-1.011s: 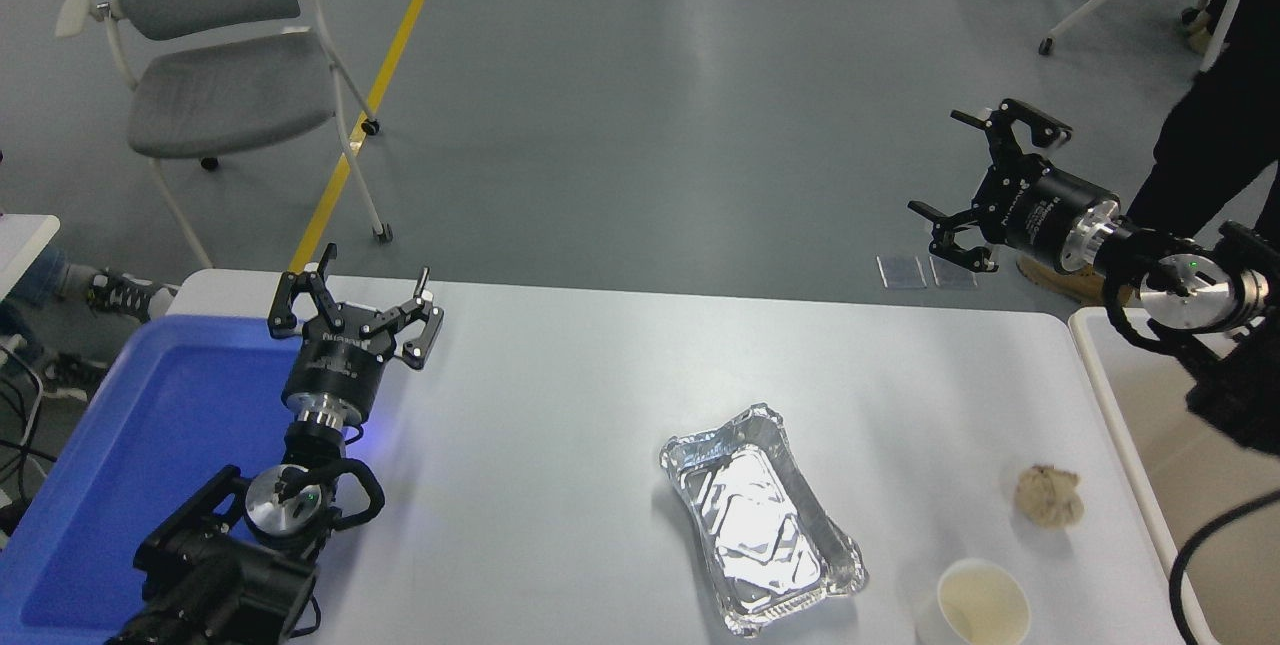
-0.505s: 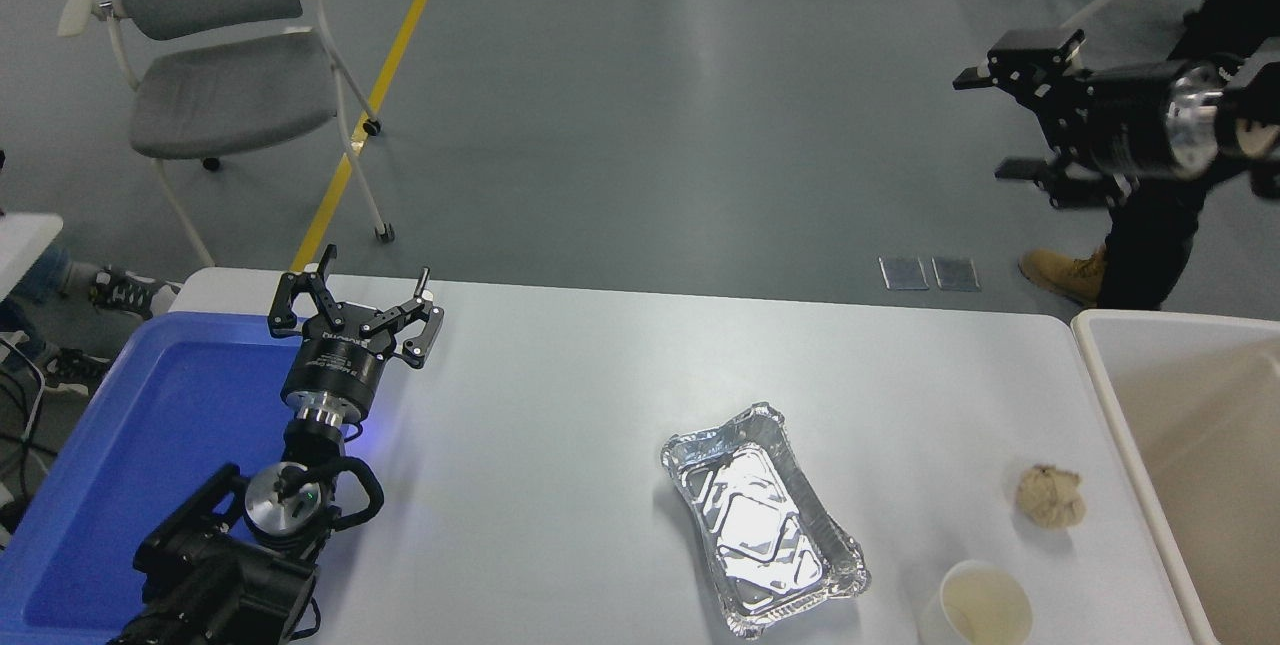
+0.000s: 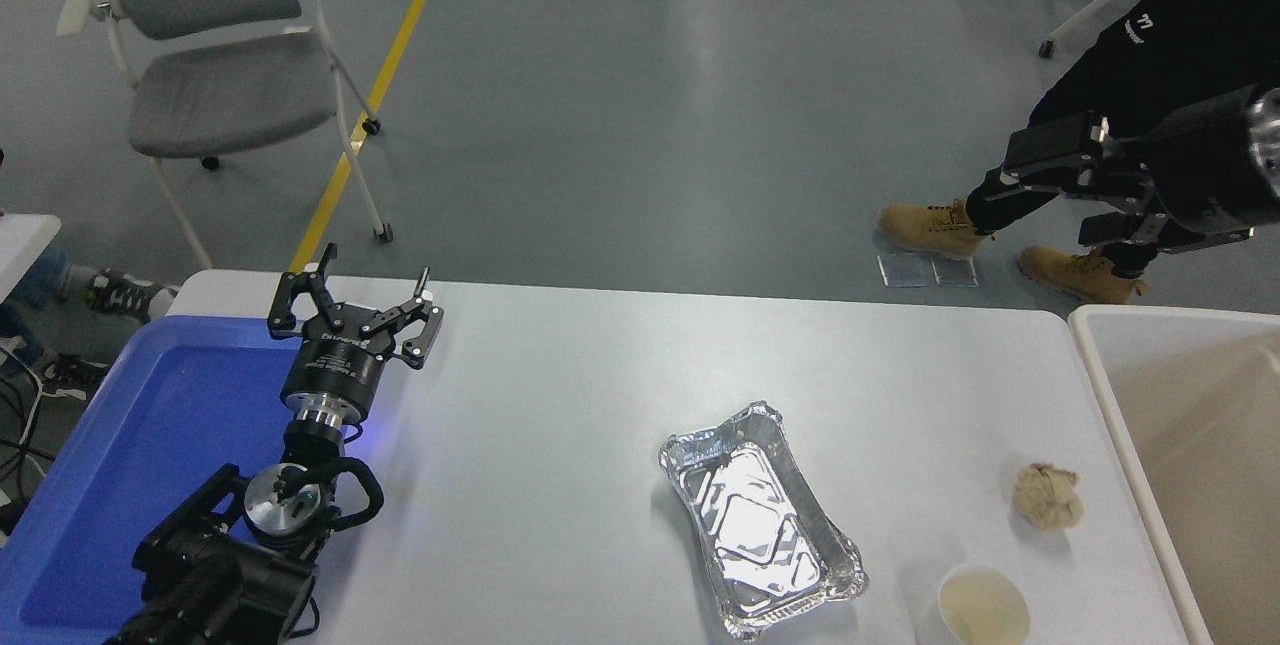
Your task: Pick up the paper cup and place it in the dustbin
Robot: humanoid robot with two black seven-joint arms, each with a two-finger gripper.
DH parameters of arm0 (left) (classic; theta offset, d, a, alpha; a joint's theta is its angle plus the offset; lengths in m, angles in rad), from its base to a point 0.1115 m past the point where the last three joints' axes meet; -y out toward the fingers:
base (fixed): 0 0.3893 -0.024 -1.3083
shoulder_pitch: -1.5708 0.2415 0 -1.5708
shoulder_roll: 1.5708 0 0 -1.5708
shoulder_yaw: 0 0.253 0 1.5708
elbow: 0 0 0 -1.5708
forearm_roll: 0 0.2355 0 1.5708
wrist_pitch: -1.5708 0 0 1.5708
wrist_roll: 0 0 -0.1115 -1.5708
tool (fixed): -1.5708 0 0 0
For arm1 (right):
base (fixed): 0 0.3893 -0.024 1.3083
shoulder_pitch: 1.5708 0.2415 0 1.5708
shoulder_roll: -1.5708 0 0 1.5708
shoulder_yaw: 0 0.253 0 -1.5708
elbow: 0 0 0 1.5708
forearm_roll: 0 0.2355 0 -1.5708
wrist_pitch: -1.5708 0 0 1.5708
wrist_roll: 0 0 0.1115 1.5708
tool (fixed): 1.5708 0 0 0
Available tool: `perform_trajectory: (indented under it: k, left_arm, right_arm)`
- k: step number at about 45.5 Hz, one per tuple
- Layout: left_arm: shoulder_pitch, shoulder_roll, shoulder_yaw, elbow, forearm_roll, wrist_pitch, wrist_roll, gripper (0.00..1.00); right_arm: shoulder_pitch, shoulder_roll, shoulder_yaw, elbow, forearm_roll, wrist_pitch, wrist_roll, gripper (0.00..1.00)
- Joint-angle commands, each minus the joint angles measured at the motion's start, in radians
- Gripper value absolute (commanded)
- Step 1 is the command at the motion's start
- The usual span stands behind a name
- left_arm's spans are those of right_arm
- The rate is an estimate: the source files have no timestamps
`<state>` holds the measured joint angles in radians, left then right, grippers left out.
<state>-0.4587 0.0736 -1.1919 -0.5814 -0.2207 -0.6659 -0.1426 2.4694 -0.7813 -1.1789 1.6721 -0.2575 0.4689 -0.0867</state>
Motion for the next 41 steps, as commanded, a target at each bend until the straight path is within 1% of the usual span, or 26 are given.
perform_trajectory:
  k: [1, 6, 9, 19, 26, 33, 41]
  left_arm:
    - [0.000, 0.000, 0.000, 0.000, 0.000, 0.000, 0.000, 0.99]
    - [0.000, 0.000, 0.000, 0.000, 0.000, -0.001, 0.000, 0.99]
    - [0.000, 0.000, 0.000, 0.000, 0.000, 0.000, 0.000, 0.99]
    - [0.000, 0.000, 0.000, 0.000, 0.000, 0.000, 0.000, 0.99]
    - [0.000, 0.000, -0.002, 0.000, 0.000, 0.000, 0.000, 0.99]
    - [0.000, 0.000, 0.000, 0.000, -0.002, 0.000, 0.000, 0.99]
    - [0.000, 0.000, -0.002, 0.000, 0.000, 0.000, 0.000, 0.99]
  right_arm:
    - [0.193, 0.096, -0.131, 0.073, -0.016, 0.109, 0.019, 1.00]
    - [0.276, 0.105, -0.140, 0.073, -0.017, 0.258, 0.019, 1.00]
    - [0.293, 0.103, -0.142, 0.073, -0.017, 0.317, 0.018, 1.00]
    - [0.301, 0.093, -0.202, 0.073, -0.039, 0.317, 0.019, 1.00]
    - [0.312, 0.039, -0.275, 0.073, -0.048, 0.317, 0.019, 1.00]
    - [0.316, -0.036, -0.295, 0.073, -0.169, 0.317, 0.019, 1.00]
    - [0.318, -0.084, -0.297, 0.073, -0.213, 0.317, 0.019, 1.00]
